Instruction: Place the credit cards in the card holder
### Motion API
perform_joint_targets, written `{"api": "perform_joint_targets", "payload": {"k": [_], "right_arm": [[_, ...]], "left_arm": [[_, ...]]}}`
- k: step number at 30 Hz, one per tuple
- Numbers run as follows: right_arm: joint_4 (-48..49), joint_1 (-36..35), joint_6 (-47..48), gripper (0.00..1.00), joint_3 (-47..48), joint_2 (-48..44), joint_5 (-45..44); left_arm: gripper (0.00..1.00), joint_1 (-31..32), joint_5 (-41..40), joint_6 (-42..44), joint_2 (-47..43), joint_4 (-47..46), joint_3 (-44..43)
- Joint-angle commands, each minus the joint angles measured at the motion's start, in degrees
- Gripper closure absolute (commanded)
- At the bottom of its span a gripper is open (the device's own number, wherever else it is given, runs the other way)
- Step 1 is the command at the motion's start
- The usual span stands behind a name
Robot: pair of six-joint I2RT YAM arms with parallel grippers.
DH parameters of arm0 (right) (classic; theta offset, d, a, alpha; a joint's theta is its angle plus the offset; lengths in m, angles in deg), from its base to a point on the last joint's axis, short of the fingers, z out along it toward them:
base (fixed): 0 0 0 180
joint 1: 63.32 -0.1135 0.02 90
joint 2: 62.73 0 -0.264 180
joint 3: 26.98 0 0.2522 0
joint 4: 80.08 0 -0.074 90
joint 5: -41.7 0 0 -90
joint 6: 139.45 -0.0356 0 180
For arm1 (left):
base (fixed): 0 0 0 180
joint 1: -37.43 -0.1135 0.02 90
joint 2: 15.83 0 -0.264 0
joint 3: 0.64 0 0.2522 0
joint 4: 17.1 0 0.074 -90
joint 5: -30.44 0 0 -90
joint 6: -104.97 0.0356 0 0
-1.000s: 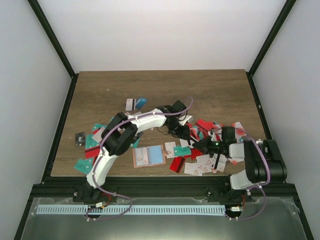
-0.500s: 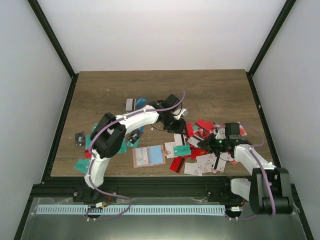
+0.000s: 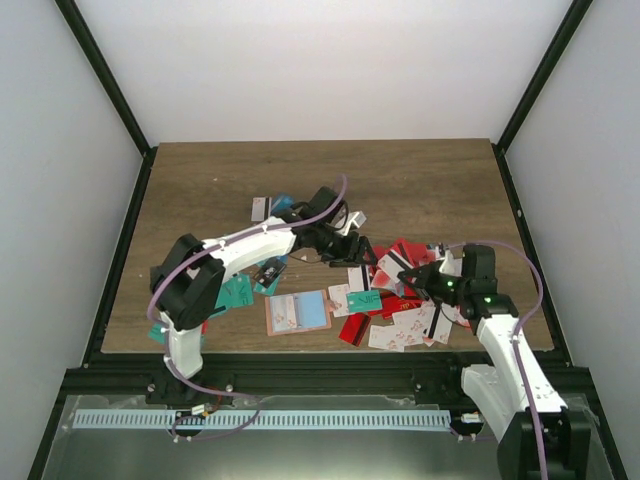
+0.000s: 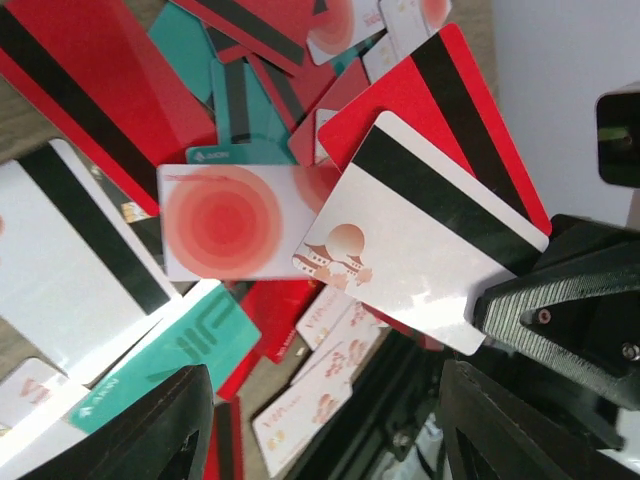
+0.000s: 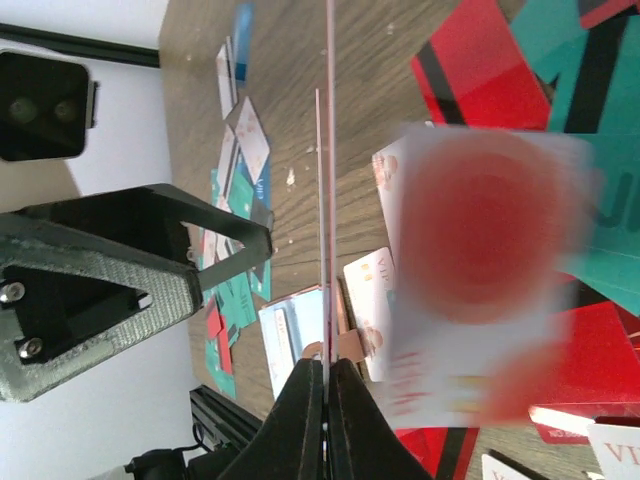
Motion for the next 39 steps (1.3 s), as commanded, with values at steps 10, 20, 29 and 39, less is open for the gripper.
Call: {"api": "perform_joint_targets", "payload": {"k": [10, 20, 29, 39], "right_arm": [[2.87, 0.13, -4.99, 0.99, -0.53, -8.28, 4.03], [5.17, 0.14, -7.14, 0.99, -1.36, -10.39, 6.31], [5.98, 0.12, -7.92, 0.99, -2.10, -10.98, 6.92], [0.18, 0.15, -6.03, 0.55, -1.80, -8.94, 1.99]], "left_arm": [[0.34, -0.26, 9.18, -13.07, -2.91, -19.23, 6.64], [0.45, -0.26, 12.52, -20.29, -0.41, -30.54, 7.91], [0.77, -0.27, 12.19, -22.01, 0.55, -33.28, 8.34], [0.96, -0.28, 10.59, -21.96, 0.98, -33.15, 9.60]]}}
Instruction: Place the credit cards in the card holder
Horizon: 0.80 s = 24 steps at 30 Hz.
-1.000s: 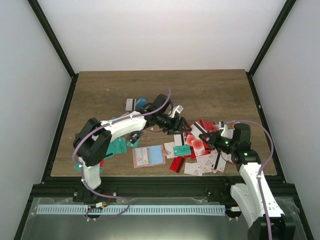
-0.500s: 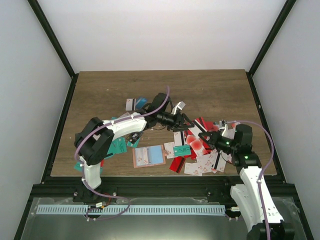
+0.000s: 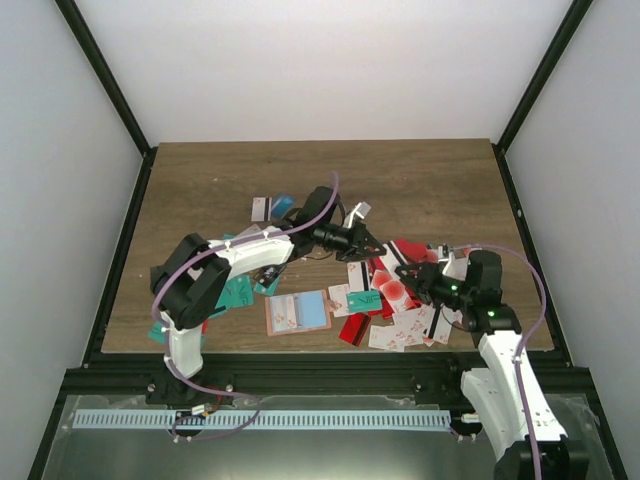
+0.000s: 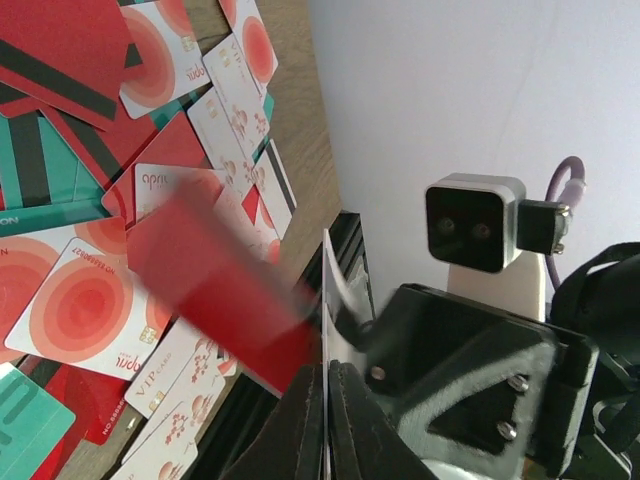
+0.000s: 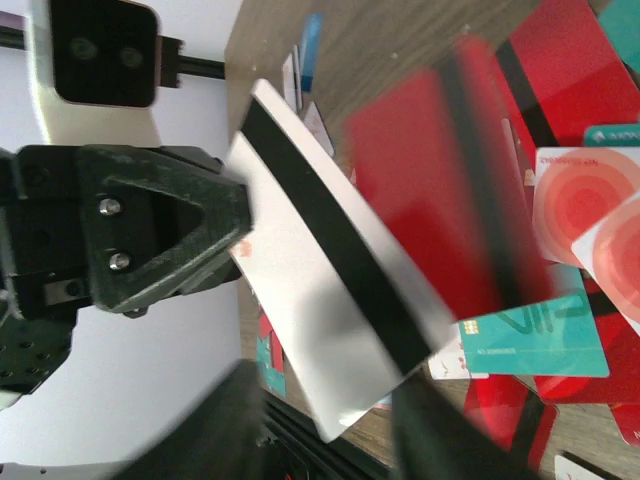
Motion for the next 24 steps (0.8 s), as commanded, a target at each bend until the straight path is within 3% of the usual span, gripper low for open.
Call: {"api": "perform_joint_targets", "payload": {"k": [1, 3, 5, 12, 18, 24], "right_arm": [[-4.85, 0.09, 2.40, 0.42, 0.52, 1.18, -3.16], [-6.35, -0.01, 3.39, 0.25, 0.88, 1.35, -4.43], [-7.91, 0.02, 4.92, 0.16, 2.06, 1.67, -5.95], [-6.81, 0.02, 10.11, 0.06, 3.86, 4.26, -1.93], [0.09, 0.01, 12.36, 0.10, 1.77, 6.99, 10.93], [4.13, -0.09, 11.16, 0.35, 0.39, 6.38, 14.95]], "left_arm": [[0.96, 0.26, -1.45, 0.90, 1.25, -0.20, 1.37], [0.96, 0.26, -1.91, 2.33, 1.66, 1.58, 1.26], [0.96, 0.28, -1.99, 4.27, 1.67, 3.63, 0.66], [0.96, 0.10, -0.49, 18.08, 0.97, 19.62, -5.90], [0.96, -0.08, 3.75, 23.07, -1.73, 25.28, -6.51], [0.96, -0.11, 5.69, 23.92, -3.42, 26.76, -6.94]]}}
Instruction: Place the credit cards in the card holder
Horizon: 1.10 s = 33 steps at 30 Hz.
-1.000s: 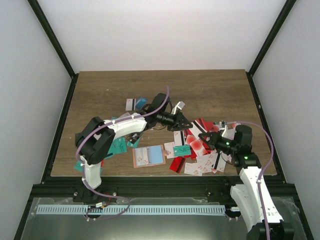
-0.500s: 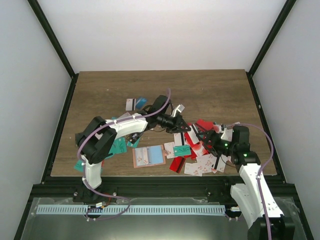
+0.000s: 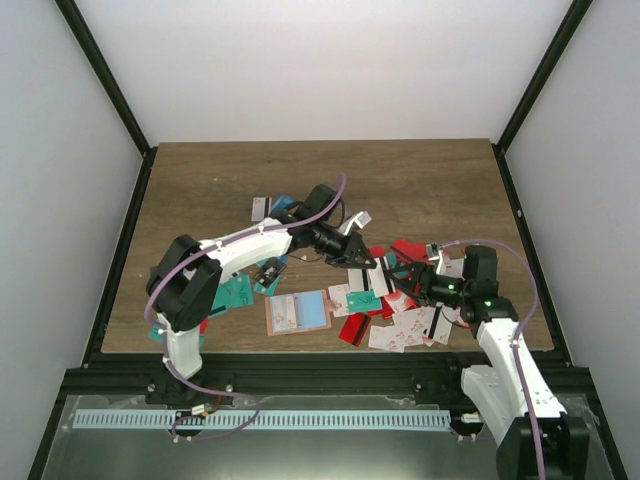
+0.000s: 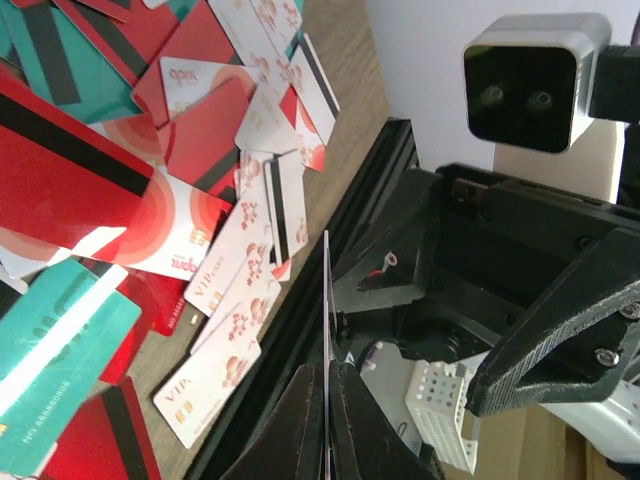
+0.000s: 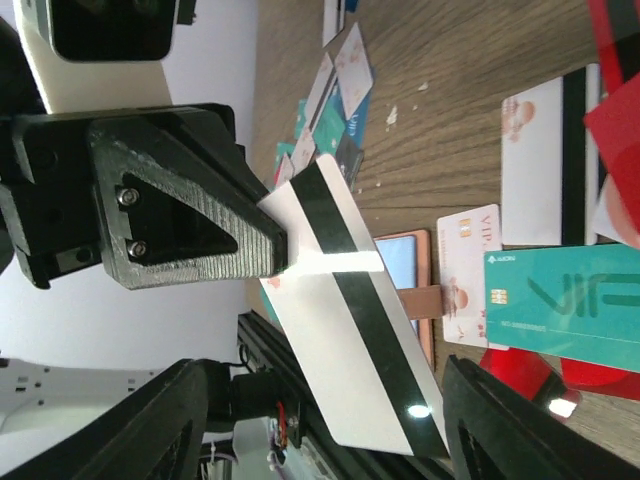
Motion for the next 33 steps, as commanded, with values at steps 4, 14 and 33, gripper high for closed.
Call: {"api": "perform_joint_targets", "payload": {"k": [4, 14, 33], "right_arm": [[6.76, -0.19, -0.82, 0.35, -1.57, -0.83, 7.01], [5.95, -0.40, 0.57, 0.26, -1.80, -0.91, 6.06], [17.11, -4.65, -5.55, 0.99, -2.81, -0.87, 15.86]], "left_arm": [[0.96, 0.24, 4.88, 2.42, -2.42, 2.56, -2.40], [0.96, 0.24, 6.86, 7.75, -3.00, 9.63, -5.83], [0.93, 0.43, 4.97, 6.54, -7.27, 8.77, -4.47]]}}
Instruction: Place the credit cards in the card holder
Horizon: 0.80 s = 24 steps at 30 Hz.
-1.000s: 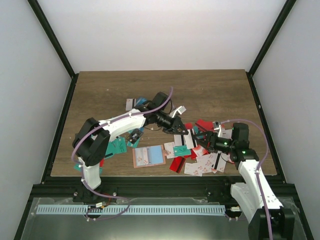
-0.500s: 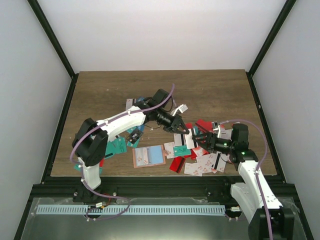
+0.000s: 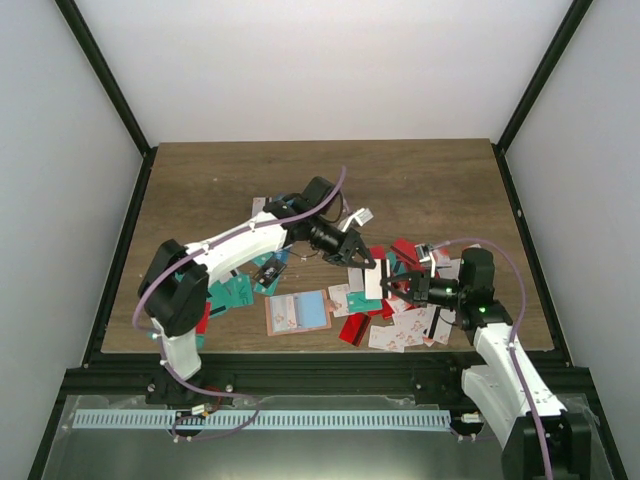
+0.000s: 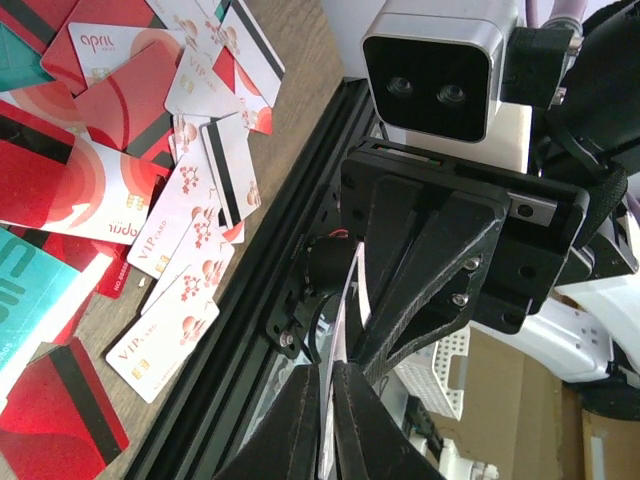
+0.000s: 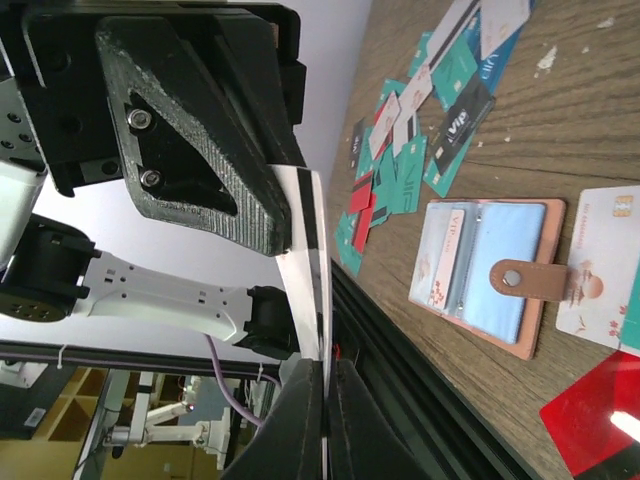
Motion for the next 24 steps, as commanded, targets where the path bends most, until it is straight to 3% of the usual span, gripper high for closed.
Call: {"api": "perform_joint_targets", "payload": {"k": [1, 6, 13, 17, 21, 24], "right_arm": [[1.08, -1.74, -0.54, 0.99, 2.32, -0.28, 2.92], [4.55, -2.86, -3.37, 0.99, 4.13, 0.98, 3.95], [14.38, -4.04, -12.09, 0.99, 5.57, 3.19, 3.06], [23.06, -5.32, -19.46, 0.99, 5.21, 4.32, 0.25], [29.87, -8.13, -24.57, 0.99, 5.93, 7.01, -4.09], [30.72, -11.49, -25.03, 0.99, 8.73, 10.03, -7.93]], "left_arm": [[0.91, 0.42, -1.31, -0.91, -5.57, -3.12, 1.30], [0.66, 0.30, -6.98, -3.57, -12.20, -6.82, 6.42], [0.49, -0.88, -18.06, -10.37, -21.74, -11.71, 15.26], [0.30, -2.51, -24.34, -14.33, -28.58, -14.19, 20.59], [0.19, -4.25, -26.60, -16.28, -34.78, -16.00, 24.18], [0.17, -5.13, -27.19, -18.09, -38.39, -17.73, 26.41]]}}
